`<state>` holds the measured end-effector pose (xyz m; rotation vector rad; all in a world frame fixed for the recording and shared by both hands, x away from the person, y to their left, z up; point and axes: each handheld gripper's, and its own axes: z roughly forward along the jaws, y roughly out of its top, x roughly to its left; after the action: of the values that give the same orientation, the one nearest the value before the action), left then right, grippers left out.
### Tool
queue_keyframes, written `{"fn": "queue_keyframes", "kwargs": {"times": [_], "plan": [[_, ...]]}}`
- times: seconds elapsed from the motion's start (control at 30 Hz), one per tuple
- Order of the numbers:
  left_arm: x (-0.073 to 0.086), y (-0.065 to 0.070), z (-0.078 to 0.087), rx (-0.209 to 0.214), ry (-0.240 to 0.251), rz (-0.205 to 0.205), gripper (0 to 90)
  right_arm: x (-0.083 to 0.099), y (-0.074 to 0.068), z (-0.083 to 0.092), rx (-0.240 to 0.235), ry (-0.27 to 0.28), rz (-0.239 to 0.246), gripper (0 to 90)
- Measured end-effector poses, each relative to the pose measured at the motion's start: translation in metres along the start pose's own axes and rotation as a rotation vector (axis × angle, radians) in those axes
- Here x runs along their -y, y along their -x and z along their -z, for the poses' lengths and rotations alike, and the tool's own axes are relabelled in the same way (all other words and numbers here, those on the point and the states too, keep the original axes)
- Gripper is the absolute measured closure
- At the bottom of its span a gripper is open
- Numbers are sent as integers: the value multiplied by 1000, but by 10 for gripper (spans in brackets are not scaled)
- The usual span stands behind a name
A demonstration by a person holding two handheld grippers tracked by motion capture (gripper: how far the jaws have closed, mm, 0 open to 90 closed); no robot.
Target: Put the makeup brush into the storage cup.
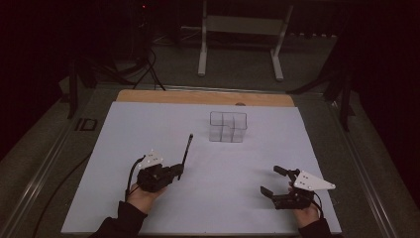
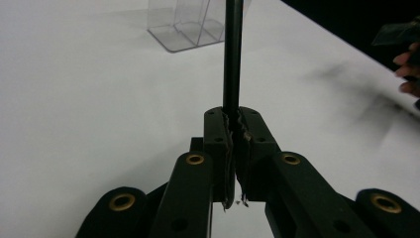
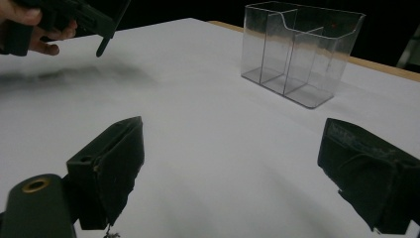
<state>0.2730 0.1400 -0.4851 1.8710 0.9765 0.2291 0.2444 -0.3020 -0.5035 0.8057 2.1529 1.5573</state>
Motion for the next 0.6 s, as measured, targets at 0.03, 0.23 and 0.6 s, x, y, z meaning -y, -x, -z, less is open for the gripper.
{"fn": "queue_keyframes", "kwargs": {"times": [0.03, 0.23, 0.6], "plan": [[1, 1, -1, -10, 4, -11, 854, 0, 0, 0, -1, -2, -1, 109], [7, 3, -5, 3, 46, -13, 854, -1, 0, -1, -9, -2, -18, 108], [9, 4, -5, -9, 59, -35, 854, -3, -3, 0, 26, 6, 11, 109]]}}
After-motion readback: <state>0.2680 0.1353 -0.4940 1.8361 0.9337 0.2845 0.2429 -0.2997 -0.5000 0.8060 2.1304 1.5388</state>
